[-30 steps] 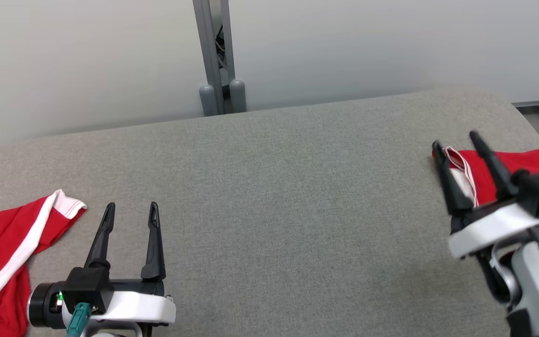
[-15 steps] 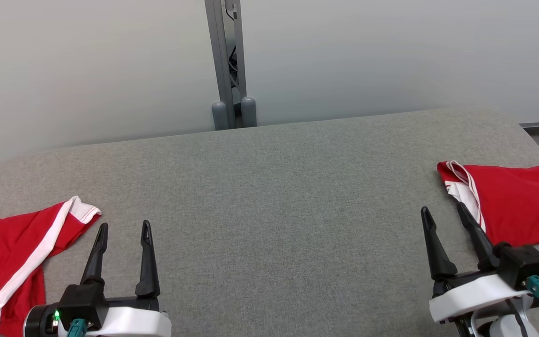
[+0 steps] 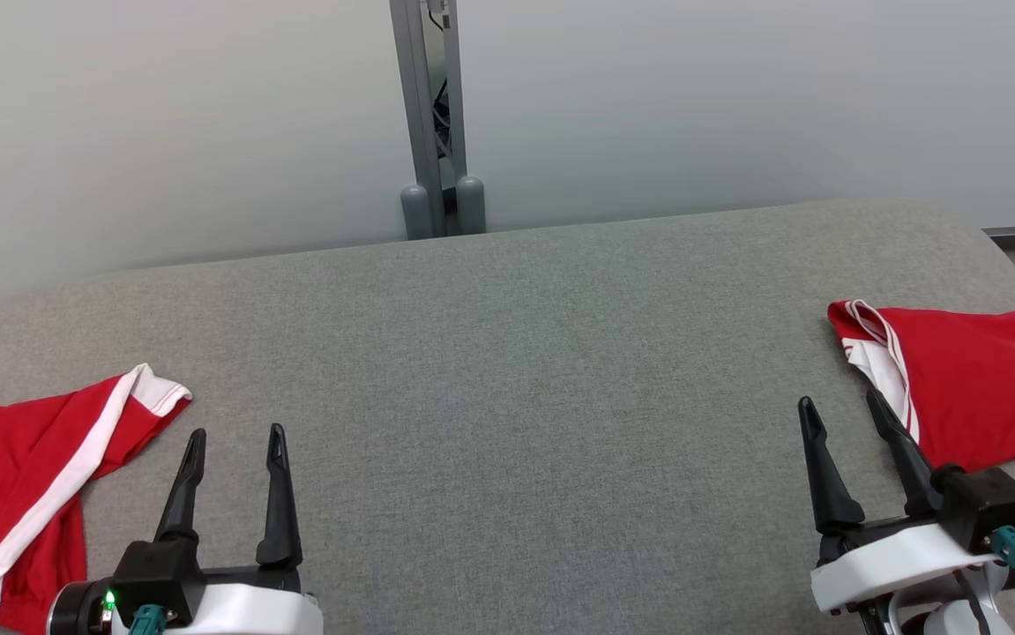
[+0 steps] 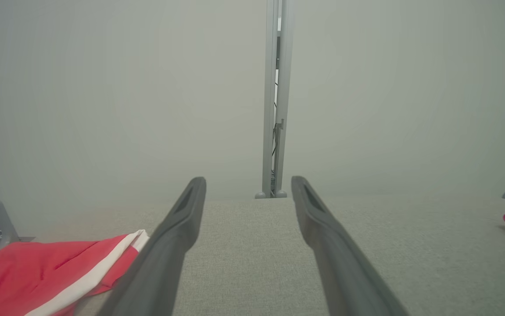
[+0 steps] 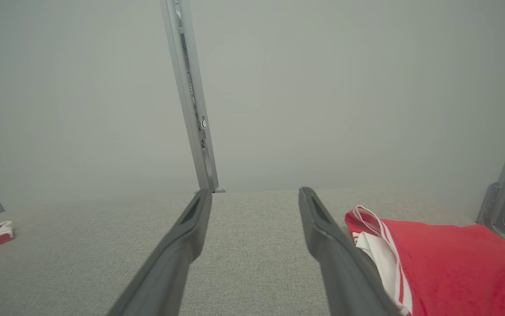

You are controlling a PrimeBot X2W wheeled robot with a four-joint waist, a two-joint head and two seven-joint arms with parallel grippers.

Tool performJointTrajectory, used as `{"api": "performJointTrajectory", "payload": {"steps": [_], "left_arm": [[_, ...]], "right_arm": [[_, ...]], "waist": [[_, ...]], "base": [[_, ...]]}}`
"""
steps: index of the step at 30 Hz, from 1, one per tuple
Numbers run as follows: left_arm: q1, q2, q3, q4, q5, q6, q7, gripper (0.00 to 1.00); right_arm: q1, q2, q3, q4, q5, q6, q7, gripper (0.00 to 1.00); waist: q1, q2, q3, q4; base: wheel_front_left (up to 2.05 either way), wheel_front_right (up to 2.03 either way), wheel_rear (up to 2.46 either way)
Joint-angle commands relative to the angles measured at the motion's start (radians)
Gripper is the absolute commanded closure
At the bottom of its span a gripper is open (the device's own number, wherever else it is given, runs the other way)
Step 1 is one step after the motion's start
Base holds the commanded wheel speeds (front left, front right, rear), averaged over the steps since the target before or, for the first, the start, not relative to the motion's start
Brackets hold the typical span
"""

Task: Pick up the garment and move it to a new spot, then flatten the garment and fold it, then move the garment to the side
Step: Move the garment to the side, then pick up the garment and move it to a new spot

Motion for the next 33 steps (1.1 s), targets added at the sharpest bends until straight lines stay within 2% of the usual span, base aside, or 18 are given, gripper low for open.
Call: {"api": "performJointTrajectory", "payload": {"steps": [1,10,14,21,26,27,28,29,33], "left_arm": [[-0.010,0.005,0.001,0.003,0.001,-0.004,0.000,0.00],[-0.015,0.005,-0.007,0.008,0.001,-0.011,0.000,0.00],[-0.019,0.005,-0.016,0.015,0.005,-0.018,0.000,0.00],[-0.024,0.005,-0.020,0.028,0.014,-0.021,0.000,0.00],[-0.014,0.005,-0.011,0.031,0.024,-0.030,0.000,0.00],[-0.010,0.005,-0.007,0.030,0.028,-0.031,0.000,0.00],[-0.010,0.005,-0.007,0.030,0.028,-0.031,0.000,0.00],[-0.006,0.005,-0.003,0.029,0.031,-0.033,0.000,0.00],[0.001,0.005,0.007,0.029,0.037,-0.041,0.000,0.00]], "right_arm": [[-0.002,-0.002,-0.006,0.002,-0.001,0.000,-0.001,0.00],[-0.003,0.002,-0.005,0.009,0.000,0.000,-0.001,0.00],[0.002,0.005,-0.011,0.010,0.003,0.000,-0.001,0.00],[0.014,0.006,0.010,0.005,-0.014,0.000,-0.001,0.00],[0.018,0.007,0.018,0.005,-0.008,0.000,-0.001,0.00],[0.020,0.008,0.018,0.008,-0.009,0.000,-0.001,0.00],[0.020,0.008,0.018,0.008,-0.009,0.000,-0.001,0.00],[0.021,0.008,0.021,0.009,-0.010,0.000,-0.001,0.00],[0.018,0.009,0.033,0.010,-0.005,0.000,-0.001,0.00]], "waist": [[0.0000,-0.0001,0.001,0.002],[0.0000,-0.0001,0.003,0.009],[0.0000,-0.0001,0.008,0.038],[0.0000,-0.0001,0.014,0.146],[0.0000,-0.0001,0.011,0.239],[0.0000,-0.0001,0.009,0.276],[0.0000,-0.0001,0.009,0.276],[0.0000,-0.0001,0.007,0.311],[0.0000,-0.0001,0.004,0.371]], "base": [[0.00,0.00,0.00],[0.00,0.00,0.00],[0.00,0.00,0.00],[0.00,0.00,0.00],[0.00,0.00,0.00],[0.00,0.00,0.00],[0.00,0.00,0.00],[0.00,0.00,0.00],[0.00,0.00,0.00]]}}
